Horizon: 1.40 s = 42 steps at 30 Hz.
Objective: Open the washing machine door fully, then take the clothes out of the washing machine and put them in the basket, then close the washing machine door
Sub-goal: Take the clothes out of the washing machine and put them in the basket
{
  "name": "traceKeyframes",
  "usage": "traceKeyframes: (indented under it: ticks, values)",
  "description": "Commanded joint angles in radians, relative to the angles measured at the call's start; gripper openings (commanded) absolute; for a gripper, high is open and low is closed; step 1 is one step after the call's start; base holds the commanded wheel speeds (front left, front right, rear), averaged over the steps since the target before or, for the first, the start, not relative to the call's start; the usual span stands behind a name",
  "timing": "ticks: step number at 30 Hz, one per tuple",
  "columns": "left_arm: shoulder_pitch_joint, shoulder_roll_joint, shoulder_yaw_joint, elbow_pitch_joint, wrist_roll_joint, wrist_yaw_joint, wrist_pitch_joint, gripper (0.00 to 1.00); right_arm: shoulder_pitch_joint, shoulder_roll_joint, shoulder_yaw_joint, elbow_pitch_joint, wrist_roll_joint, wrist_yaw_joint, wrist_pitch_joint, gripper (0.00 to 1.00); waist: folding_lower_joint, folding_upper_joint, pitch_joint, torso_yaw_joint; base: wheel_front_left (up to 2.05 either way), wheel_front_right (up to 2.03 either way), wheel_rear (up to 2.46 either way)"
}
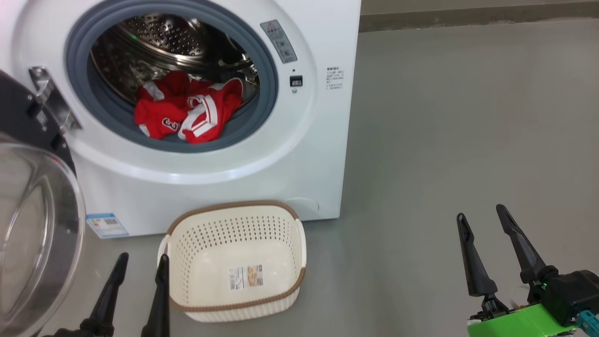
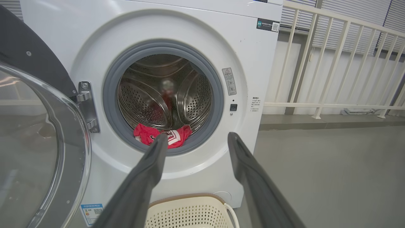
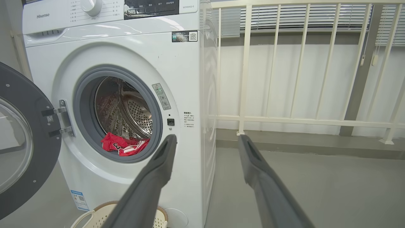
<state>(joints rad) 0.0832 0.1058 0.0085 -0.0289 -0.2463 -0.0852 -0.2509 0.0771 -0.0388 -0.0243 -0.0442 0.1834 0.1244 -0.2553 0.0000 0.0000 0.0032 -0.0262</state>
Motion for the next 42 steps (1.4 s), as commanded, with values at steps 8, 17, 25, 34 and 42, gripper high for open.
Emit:
traceKeyframes:
  ticks: [8, 17, 25, 34, 42]
  values:
    - [-0.037, 0.005, 0.029, -0.043, -0.021, 0.003, -0.009, 1.0, -0.028, -0.011, 0.024, -0.023, 0.006, 0.006, -0.006, 1.0, 0.0, 0.0, 0.002, 0.001, 1.36, -1.36, 0.0]
    - [-0.043, 0.003, 0.026, -0.038, 0.026, 0.041, -0.01, 1.0, -0.03, -0.011, 0.025, -0.021, 0.004, 0.006, -0.006, 1.0, 0.0, 0.0, 0.006, 0.006, 0.31, -0.31, 0.0]
    - [-0.045, 0.003, 0.019, -0.039, 0.058, 0.052, -0.011, 1.0, -0.029, -0.011, 0.028, -0.019, 0.005, 0.006, -0.006, 1.0, 0.0, 0.0, 0.002, 0.009, 0.0, 0.0, 0.0]
    - [-0.051, 0.003, 0.016, -0.033, 0.067, 0.055, -0.011, 1.0, -0.029, -0.011, 0.033, -0.024, 0.0, 0.006, -0.006, 1.0, 0.0, 0.0, 0.024, 0.015, 0.0, 0.0, 0.0]
    - [-0.086, -0.012, 0.022, -0.023, 0.061, 0.084, -0.011, 1.0, -0.04, -0.011, 0.035, -0.033, -0.009, 0.006, -0.006, 1.0, 0.0, 0.0, 0.074, 0.033, 0.0, 0.0, 0.0]
